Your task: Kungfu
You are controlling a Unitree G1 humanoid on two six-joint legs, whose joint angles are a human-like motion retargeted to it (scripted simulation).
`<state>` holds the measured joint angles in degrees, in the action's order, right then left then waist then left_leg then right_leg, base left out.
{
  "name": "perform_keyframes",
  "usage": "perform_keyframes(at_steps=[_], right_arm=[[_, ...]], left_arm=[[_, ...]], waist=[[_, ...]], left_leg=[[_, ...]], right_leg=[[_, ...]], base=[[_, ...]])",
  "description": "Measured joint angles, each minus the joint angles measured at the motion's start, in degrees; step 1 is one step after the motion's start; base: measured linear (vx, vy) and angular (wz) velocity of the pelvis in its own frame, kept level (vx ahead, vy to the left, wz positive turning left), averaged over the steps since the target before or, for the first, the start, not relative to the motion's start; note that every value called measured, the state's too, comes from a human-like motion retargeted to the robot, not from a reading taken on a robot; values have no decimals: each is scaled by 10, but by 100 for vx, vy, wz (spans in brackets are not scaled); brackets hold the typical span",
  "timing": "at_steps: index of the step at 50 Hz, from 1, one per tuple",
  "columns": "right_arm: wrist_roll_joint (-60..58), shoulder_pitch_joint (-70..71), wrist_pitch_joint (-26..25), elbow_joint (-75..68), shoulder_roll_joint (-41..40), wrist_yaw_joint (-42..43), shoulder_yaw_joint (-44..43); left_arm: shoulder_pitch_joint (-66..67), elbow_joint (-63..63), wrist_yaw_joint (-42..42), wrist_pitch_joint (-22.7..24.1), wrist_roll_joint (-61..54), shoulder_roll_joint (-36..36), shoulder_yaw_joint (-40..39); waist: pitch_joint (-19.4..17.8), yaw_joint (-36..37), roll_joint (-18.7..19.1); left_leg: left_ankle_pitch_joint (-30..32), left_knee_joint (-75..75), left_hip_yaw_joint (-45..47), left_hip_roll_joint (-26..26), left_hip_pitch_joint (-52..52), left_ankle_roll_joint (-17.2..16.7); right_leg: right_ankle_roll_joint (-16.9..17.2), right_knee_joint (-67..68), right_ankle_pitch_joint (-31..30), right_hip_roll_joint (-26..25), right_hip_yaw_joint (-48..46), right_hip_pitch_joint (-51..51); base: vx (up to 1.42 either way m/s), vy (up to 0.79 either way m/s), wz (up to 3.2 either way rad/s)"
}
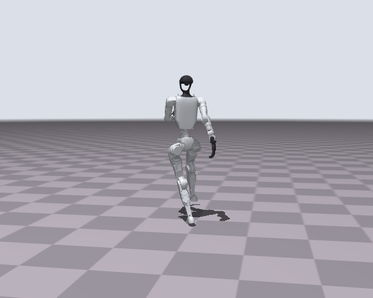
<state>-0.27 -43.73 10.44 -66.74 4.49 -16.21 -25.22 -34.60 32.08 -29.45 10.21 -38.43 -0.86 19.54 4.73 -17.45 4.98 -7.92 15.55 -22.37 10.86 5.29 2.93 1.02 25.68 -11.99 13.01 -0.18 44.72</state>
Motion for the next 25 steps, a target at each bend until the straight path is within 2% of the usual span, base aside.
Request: perform_keyframes(at_steps=[3,5,7,8,10,11,12,13,14,15,16,17,18,21,23,25], right_arm=[[71,41,28,205,18,17,42],[98,105,36,306,43,39,64],[91,230,36,335,67,67,74],[77,306,36,324,78,77,76],[50,462,39,257,111,80,74],[32,539,49,179,133,75,69],[12,617,56,94,159,71,62],[-15,700,55,-7,195,67,50],[-52,768,32,-88,215,75,41],[-93,829,-1,-160,227,88,33],[-76,874,-43,-194,240,83,53],[-53,908,-67,-223,256,74,68],[-19,919,-54,-245,279,56,73],[77,932,-19,-222,307,46,101],[80,930,-1,-179,301,80,100],[55,927,36,-152,295,103,85]], left_arm=[[-111,-49,60,17,-21,-49,-32],[-205,-40,111,46,-13,-78,-58],[-312,19,145,94,23,-115,-84],[-366,68,150,122,54,-136,-98],[-472,210,156,170,129,-182,-103],[-496,277,163,160,187,-181,-122],[-520,336,167,141,226,-180,-136],[-542,377,166,104,226,-177,-137],[-548,387,128,77,212,-176,-156],[-545,383,72,53,189,-176,-185],[-547,376,57,74,147,-177,-187],[-547,369,52,98,113,-174,-185],[-544,361,69,130,95,-164,-173],[-531,358,198,208,186,-127,-163],[-516,359,242,228,240,-129,-159],[-501,362,236,218,262,-129,-161]], waist=[[1,1,4],[-3,-2,2],[-14,-6,-5],[-21,-7,-13],[-3,-3,-33],[32,0,-8],[57,5,3],[61,11,-14],[59,12,-4],[55,9,20],[47,-11,26],[40,-26,29],[35,-31,27],[35,-44,19],[25,-72,35],[17,-99,49]], left_leg=[[-9,14,-2,-14,9,-2],[-24,25,-5,-25,19,-4],[-42,39,-4,-37,35,1],[-55,46,-3,-41,48,4],[-78,41,15,-42,64,10],[-101,66,17,-66,33,9],[-115,81,19,-75,15,7],[-113,80,21,-55,19,1],[-110,83,44,-64,14,-6],[-107,87,76,-89,4,-14],[-100,91,94,-109,-8,-30],[-91,94,112,-128,-20,-43],[-81,93,132,-145,-29,-50],[-37,50,215,-193,-56,-96],[-13,19,276,-230,-66,-122],[4,-3,352,-257,-75,-132]], right_leg=[[7,-7,22,40,28,-22],[8,-13,68,70,33,-48],[1,-28,103,95,28,-87],[8,-40,121,105,24,-112],[-10,-27,101,164,-86,-109],[-6,45,117,103,-14,-39],[-7,101,131,76,25,18],[-15,124,139,119,-2,47],[-22,160,171,120,-11,62],[-26,203,214,100,-11,69],[-25,214,223,114,-22,69],[-25,224,231,128,-36,67],[-29,230,236,142,-54,61],[-35,259,266,165,-79,65],[-42,270,275,171,-101,57],[-49,279,280,186,-123,50]], base=[[9,-78,87],[3,-79,87],[-3,-76,67],[-1,-100,38],[2,-96,9],[9,-84,0],[8,-88,-3],[-4,-79,2],[-15,-60,17],[-28,-35,91],[-34,-33,151],[-32,-56,201],[-27,-76,190],[-35,-73,165],[-28,-40,155],[-20,-39,149]])
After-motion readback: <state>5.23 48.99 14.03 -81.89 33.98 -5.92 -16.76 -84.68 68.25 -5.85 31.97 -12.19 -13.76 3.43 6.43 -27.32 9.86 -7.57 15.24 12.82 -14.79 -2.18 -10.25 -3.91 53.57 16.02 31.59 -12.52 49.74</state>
